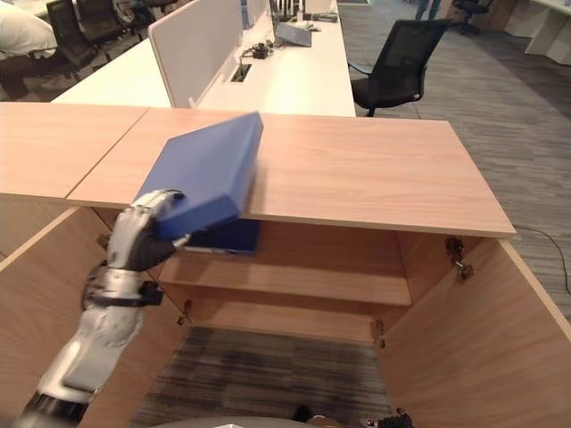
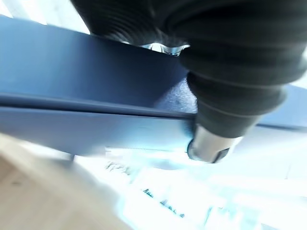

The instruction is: Put the empty folder in the office cabinet

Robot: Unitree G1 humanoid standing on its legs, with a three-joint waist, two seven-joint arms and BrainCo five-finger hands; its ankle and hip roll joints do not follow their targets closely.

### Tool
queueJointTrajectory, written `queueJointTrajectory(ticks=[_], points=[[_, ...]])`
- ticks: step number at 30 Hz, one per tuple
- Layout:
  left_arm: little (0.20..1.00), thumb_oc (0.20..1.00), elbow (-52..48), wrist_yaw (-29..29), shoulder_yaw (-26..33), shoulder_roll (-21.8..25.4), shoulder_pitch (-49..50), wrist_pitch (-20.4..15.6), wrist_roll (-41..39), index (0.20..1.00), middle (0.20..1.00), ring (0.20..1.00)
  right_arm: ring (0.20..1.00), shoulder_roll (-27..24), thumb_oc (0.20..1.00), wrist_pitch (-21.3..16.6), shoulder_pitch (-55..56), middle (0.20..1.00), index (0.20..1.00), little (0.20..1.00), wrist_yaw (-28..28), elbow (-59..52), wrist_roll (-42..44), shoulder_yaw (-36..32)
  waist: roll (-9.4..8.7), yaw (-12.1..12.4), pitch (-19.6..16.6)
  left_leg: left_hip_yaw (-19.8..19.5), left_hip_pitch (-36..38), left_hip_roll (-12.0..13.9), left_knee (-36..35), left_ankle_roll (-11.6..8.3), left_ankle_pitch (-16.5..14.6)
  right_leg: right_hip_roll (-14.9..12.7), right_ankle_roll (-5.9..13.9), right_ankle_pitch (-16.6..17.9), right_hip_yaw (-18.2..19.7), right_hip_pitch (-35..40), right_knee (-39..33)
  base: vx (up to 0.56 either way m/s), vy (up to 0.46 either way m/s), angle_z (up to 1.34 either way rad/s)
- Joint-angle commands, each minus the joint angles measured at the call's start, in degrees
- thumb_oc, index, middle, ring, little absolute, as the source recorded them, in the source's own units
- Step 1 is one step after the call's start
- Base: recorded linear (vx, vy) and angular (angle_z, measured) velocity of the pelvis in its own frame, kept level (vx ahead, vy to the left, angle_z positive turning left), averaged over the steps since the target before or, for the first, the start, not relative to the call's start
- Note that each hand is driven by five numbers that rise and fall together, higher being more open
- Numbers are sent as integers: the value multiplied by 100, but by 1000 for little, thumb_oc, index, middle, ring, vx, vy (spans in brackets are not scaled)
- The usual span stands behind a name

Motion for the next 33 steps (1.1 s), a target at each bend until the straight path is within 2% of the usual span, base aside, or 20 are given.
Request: queueJointTrajectory(ticks=[1, 6, 11, 16, 20, 21, 22, 23, 33], points=[[200, 200, 9, -225, -89, 188, 154, -94, -551, 200, 200, 200, 1000, 210, 1000, -54, -279, 1000, 1000, 1000, 23, 437, 36, 152, -430, -137, -102, -130, -13, 17, -125, -128, -180, -514, 773, 55, 217, 546, -502, 4, -6, 7], [200, 200, -710, -181, 200, 330, 167, -286, -1050, 200, 200, 200, 1000, 216, 1000, -63, -316, 1000, 1000, 1000, 83, 404, 2, 241, -429, -88, -90, -167, -23, 6, -125, -137, -173, -513, 776, 57, 180, 559, -502, -1, -2, 5], [200, 200, -783, -172, 203, 337, 114, -303, -1103, 200, 200, 200, 1000, 226, 1000, -61, -313, 1000, 1000, 1000, 86, 406, -6, 261, -431, -92, -99, -178, -31, 4, -125, -137, -173, -517, 778, 53, 171, 555, -502, -3, -1, 1], [200, 200, -1016, -213, -2, 578, -576, -382, -1123, 200, 200, 200, 1000, 263, 1000, -82, -393, 1000, 1000, 1000, 118, 276, -68, 413, -420, -115, -139, -182, -26, -3, -125, -151, -172, -531, 785, 58, 175, 557, -502, -7, -1, 2], [200, 200, -1210, -658, -11, 582, -676, -591, -2430, 200, 200, 200, 1000, 217, 1000, -12, -420, 1000, 1000, 1000, 177, 333, -171, 425, -421, -111, -150, -190, -23, -8, -125, -148, -166, -532, 785, 62, 172, 567, -502, 0, 0, 0], [200, 200, -1227, -810, -29, 538, -694, -607, -2889, 200, 200, 200, 1000, 198, 1000, 4, -420, 1000, 1000, 1000, 216, 357, -195, 430, -408, -110, -147, -189, 11, 6, -125, -156, -195, -519, 785, 43, 178, 603, -502, 0, 0, 0], [200, 200, -1230, -820, -22, 538, -697, -606, -2903, 200, 200, 200, 1000, 197, 1000, 4, -425, 1000, 1000, 1000, 217, 357, -196, 427, -414, -111, -145, -190, -6, -4, -125, -149, -170, -529, 782, 60, 176, 587, -502, 0, 0, 0], [200, 200, -1199, -924, -2, 487, -749, -583, -3309, 200, 200, 200, 1000, 182, 1000, 27, -436, 1000, 1000, 1000, 265, 394, -218, 429, -411, -115, -158, -197, -9, -8, -125, -147, -168, -535, 779, 63, 172, 580, -502, 0, 0, 0], [200, 200, -1154, -1222, -69, 280, -1005, -546, -4177, 200, 200, 200, 1000, 165, 1000, 36, -555, 1000, 1000, 1000, 376, 400, -245, 457, -426, -90, -159, -219, 8, -3, -125, -150, -172, -529, 767, 50, 162, 614, -502, 0, 0, 0]])
